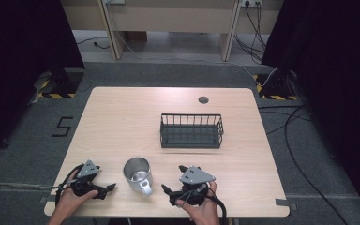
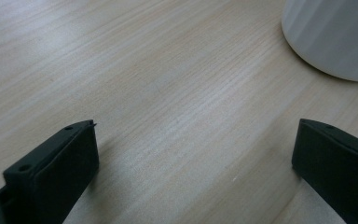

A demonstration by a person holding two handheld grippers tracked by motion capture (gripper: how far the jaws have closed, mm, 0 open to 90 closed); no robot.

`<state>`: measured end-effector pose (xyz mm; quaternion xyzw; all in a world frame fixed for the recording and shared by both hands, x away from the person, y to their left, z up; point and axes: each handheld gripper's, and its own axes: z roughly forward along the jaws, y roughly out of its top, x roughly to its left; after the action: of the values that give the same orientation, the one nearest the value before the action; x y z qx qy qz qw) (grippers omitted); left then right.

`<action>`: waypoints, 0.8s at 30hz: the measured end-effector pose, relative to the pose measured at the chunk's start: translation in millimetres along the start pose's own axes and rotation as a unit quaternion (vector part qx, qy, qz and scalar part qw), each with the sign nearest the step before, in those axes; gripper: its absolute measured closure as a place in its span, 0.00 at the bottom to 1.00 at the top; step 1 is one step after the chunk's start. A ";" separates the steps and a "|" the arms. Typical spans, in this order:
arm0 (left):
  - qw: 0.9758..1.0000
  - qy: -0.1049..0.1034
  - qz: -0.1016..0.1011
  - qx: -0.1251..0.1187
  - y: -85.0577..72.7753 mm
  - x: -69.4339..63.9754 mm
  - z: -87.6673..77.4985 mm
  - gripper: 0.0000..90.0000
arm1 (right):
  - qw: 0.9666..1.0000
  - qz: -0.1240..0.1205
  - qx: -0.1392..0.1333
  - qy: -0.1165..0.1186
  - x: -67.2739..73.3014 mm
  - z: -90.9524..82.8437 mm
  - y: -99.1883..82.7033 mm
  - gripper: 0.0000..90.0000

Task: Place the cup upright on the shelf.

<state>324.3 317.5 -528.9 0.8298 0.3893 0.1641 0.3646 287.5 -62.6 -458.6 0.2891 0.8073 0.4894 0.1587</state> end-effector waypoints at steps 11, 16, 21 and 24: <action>1.000 0.000 0.000 0.000 0.0 0.0 0.0 0.00 | 0.999 -0.013 -0.011 0.031 21.0 19.1 8.2 0.17; 1.000 0.000 0.000 0.000 0.0 0.0 0.0 0.00 | 0.999 -0.020 -0.011 0.038 29.3 32.2 11.9 0.17; 1.000 0.000 0.001 0.000 0.0 0.0 -0.1 0.00 | 0.999 -0.036 -0.002 0.027 36.1 45.5 14.6 0.17; 1.000 0.000 0.001 0.000 -0.1 0.0 -0.2 0.00 | 0.999 -0.040 0.005 0.020 35.9 48.4 14.5 0.18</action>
<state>324.1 317.6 -528.9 0.8303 0.3886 0.1639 0.3642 290.0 -1.3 -467.7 0.2473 0.8235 0.4845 0.1611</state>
